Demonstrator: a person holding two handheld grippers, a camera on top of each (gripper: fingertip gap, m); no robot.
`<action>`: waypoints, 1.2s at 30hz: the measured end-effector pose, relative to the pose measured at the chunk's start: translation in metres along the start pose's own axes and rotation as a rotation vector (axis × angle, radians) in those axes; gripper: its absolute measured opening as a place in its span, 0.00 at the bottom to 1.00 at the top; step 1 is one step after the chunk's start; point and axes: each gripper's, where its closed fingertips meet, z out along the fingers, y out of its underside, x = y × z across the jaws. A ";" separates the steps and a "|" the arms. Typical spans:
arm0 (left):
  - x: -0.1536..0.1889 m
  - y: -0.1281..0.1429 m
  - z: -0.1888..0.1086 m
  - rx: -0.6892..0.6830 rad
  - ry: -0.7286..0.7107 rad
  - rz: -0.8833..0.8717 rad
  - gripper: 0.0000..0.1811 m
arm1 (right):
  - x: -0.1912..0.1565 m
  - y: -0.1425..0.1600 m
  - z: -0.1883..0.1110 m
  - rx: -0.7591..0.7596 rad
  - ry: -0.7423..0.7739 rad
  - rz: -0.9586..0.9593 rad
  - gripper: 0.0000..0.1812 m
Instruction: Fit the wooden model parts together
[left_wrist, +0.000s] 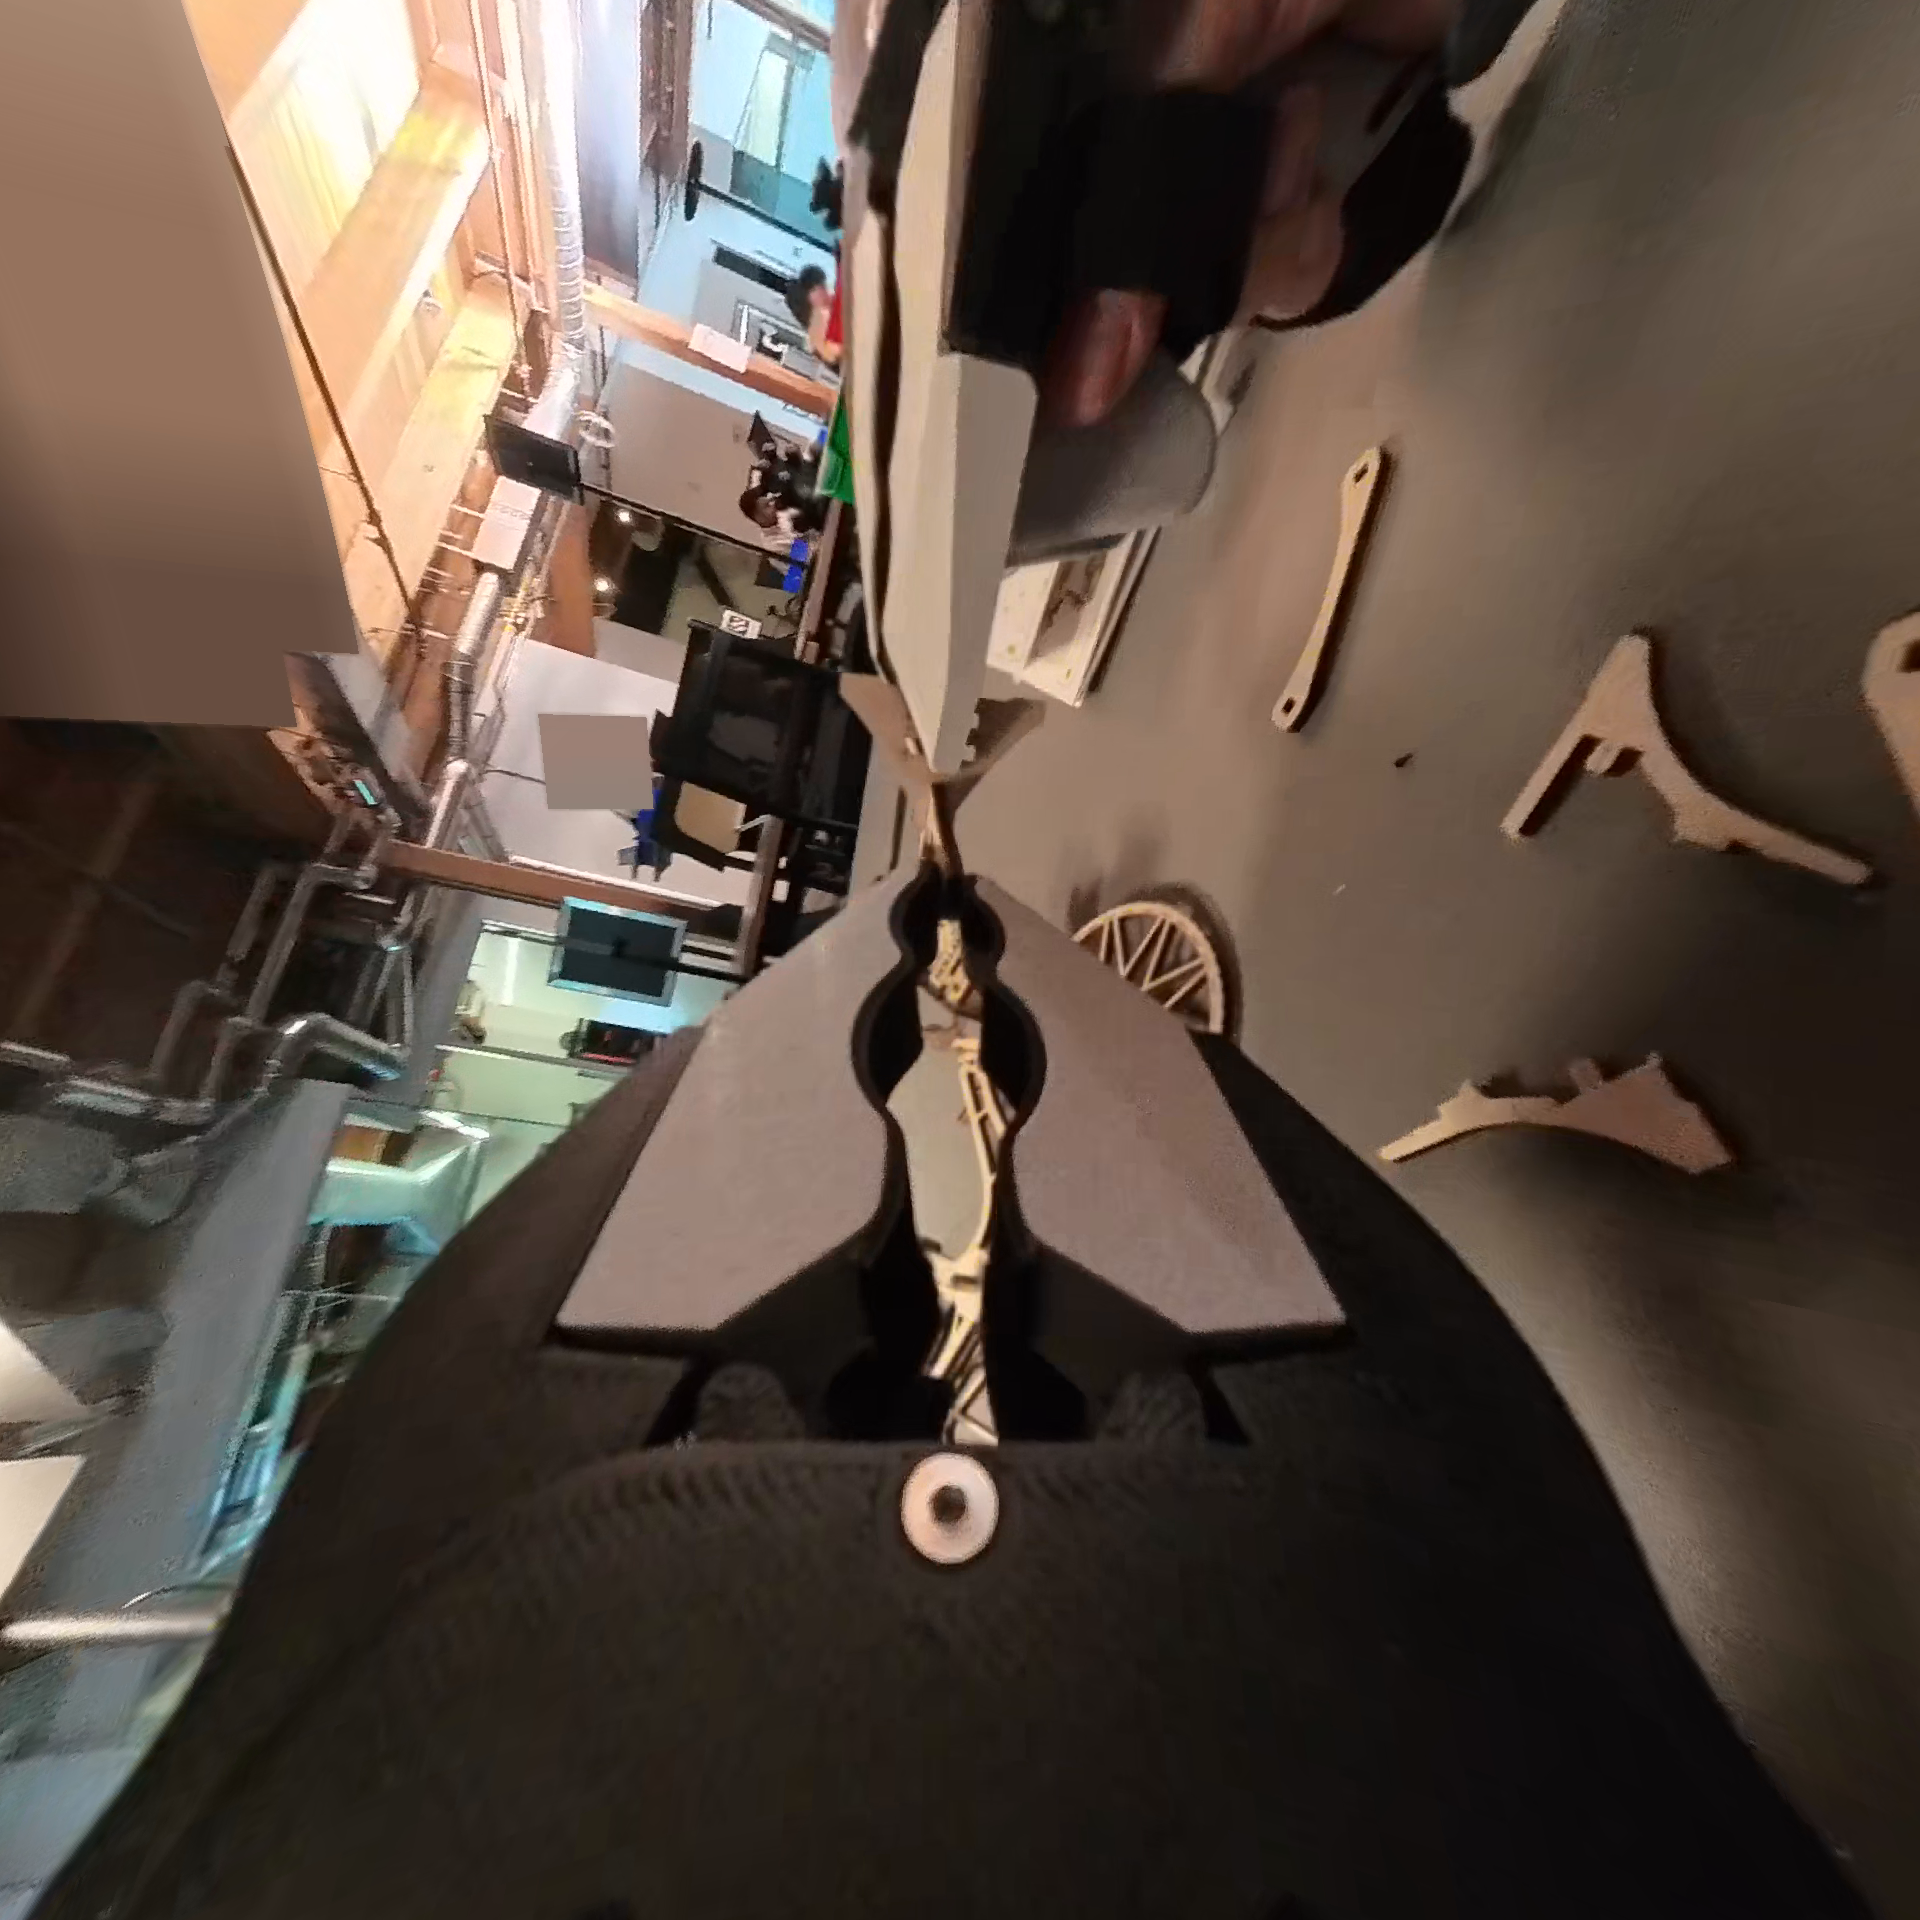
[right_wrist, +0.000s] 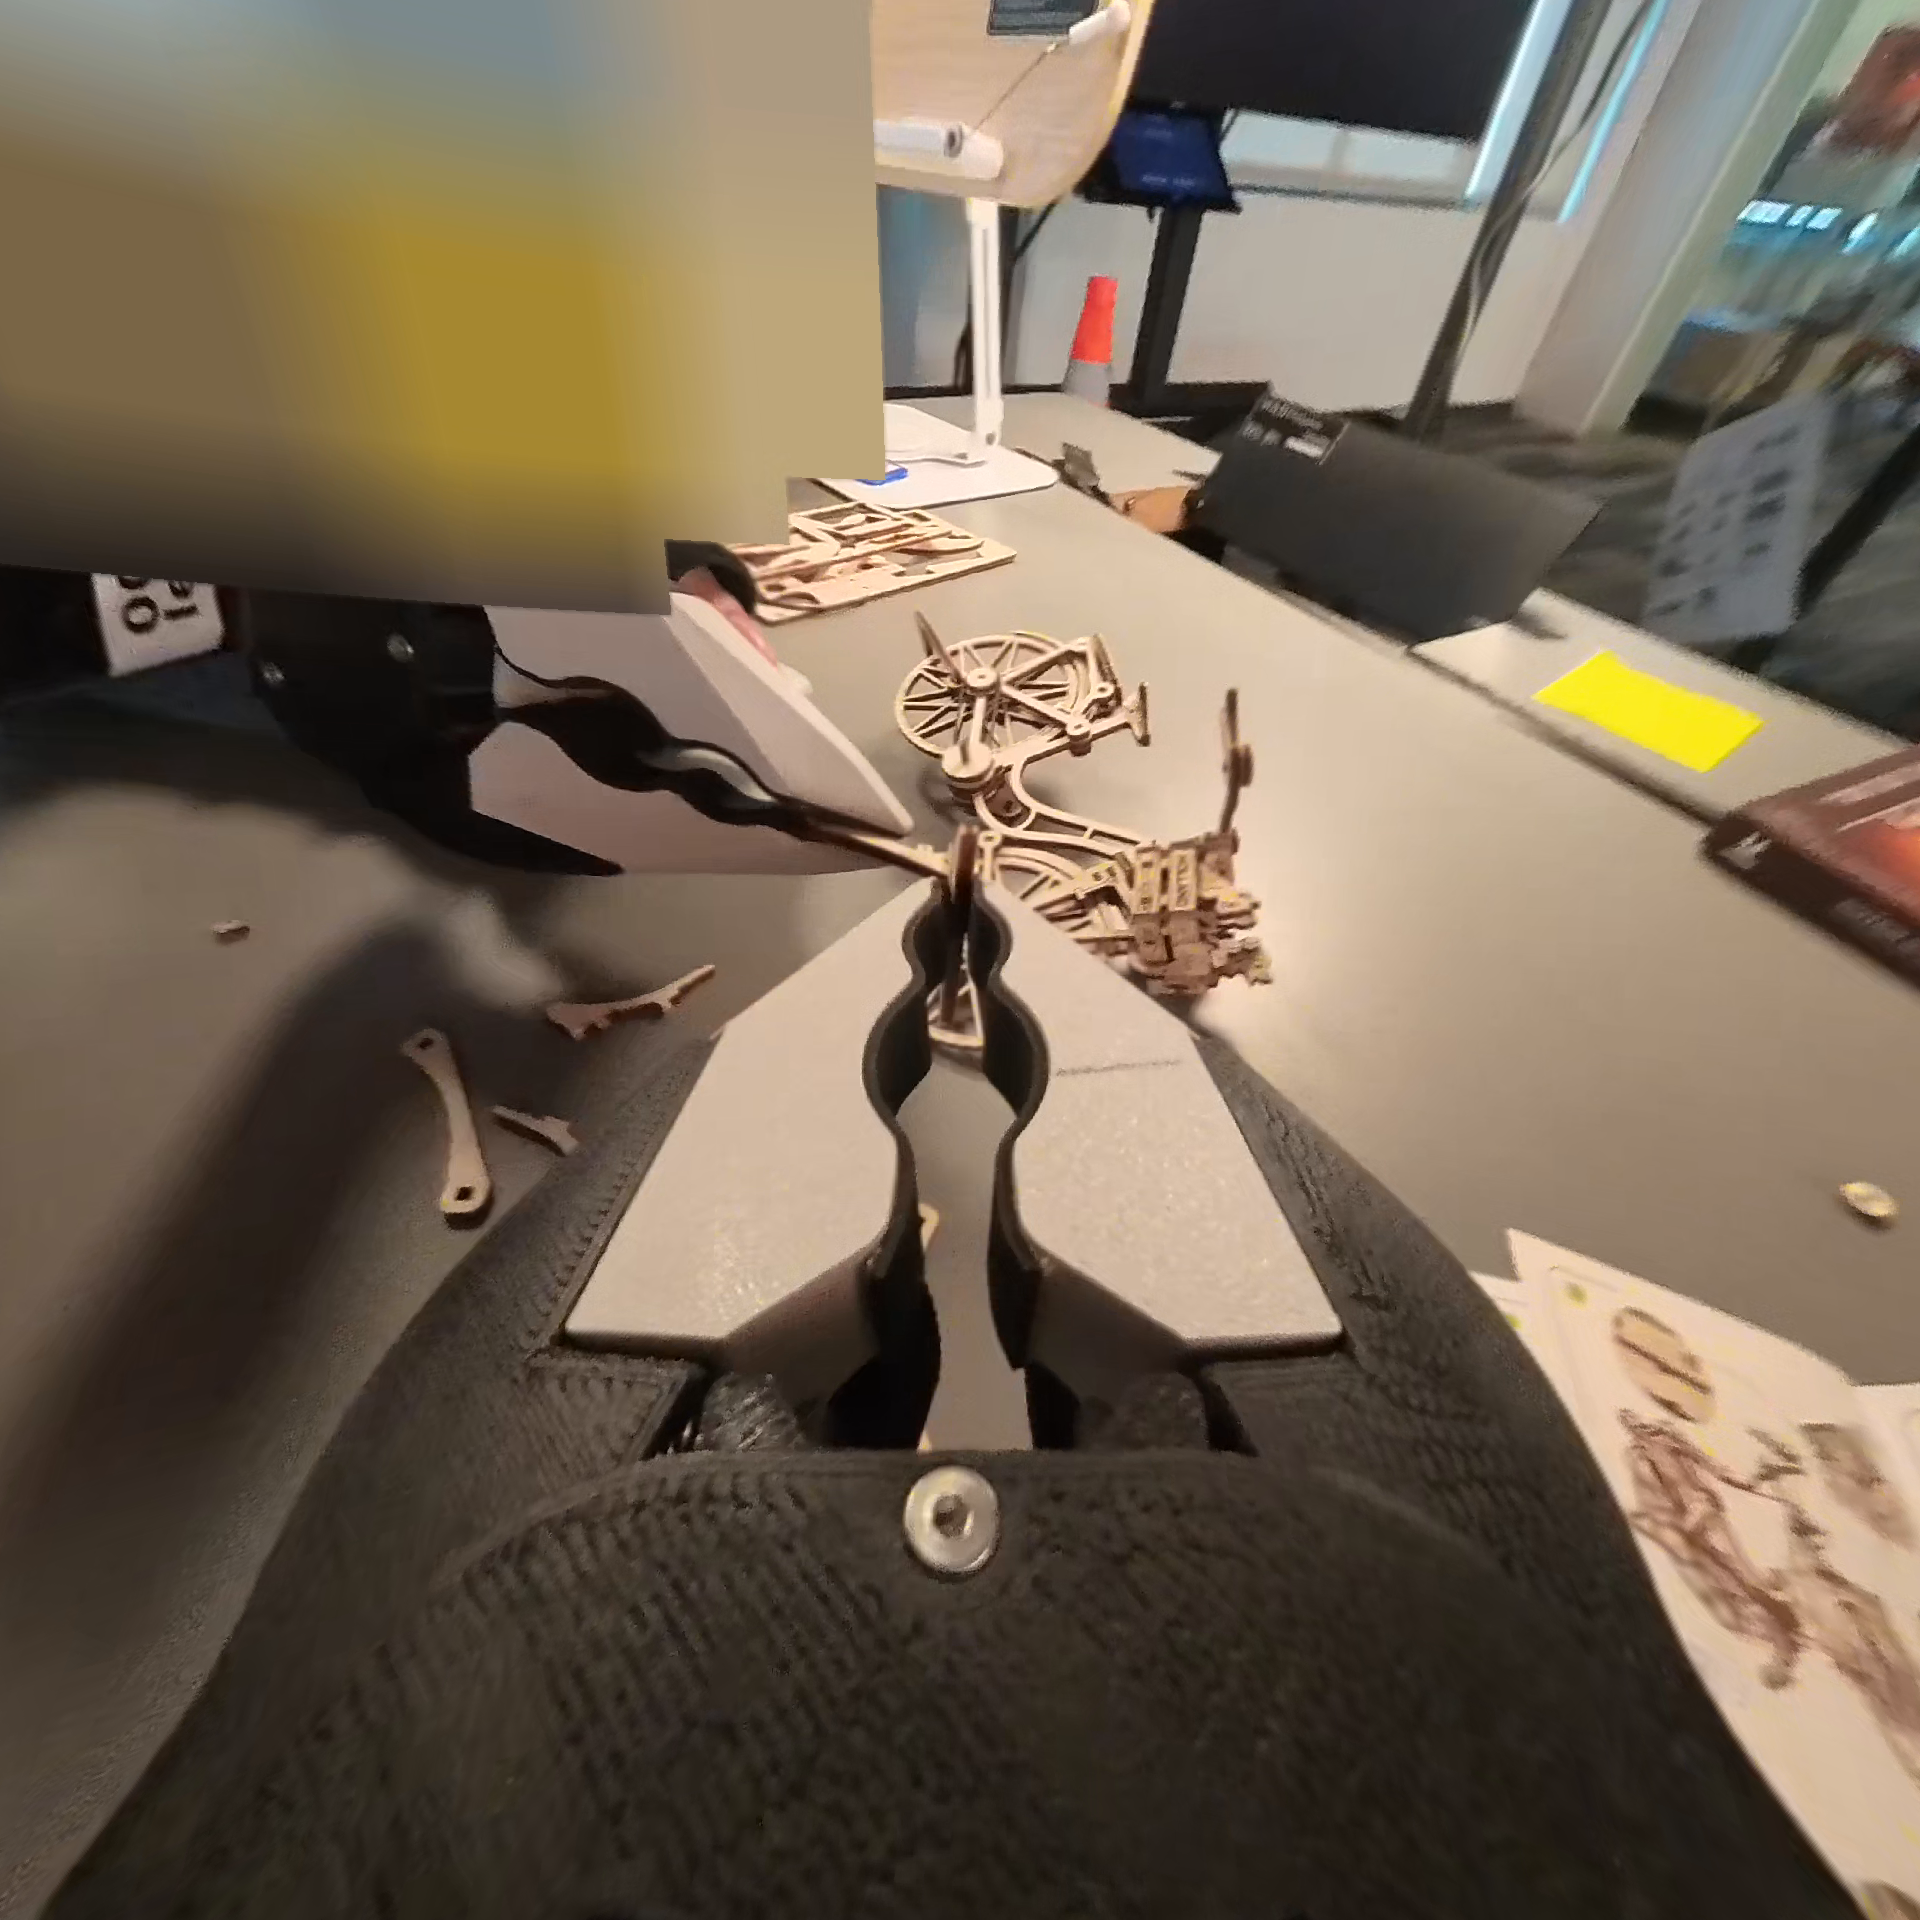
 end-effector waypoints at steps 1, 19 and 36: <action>-0.001 0.000 0.000 -0.002 -0.010 0.002 0.01 | 0.000 -0.001 0.000 0.004 0.014 -0.031 0.00; -0.004 -0.010 -0.025 0.137 0.282 -0.873 0.26 | -0.027 0.072 -0.030 -0.420 -0.448 -0.090 0.05; 0.088 -0.020 -0.086 -0.193 0.810 -0.967 0.26 | -0.022 0.084 -0.056 -0.536 -0.487 -0.119 0.07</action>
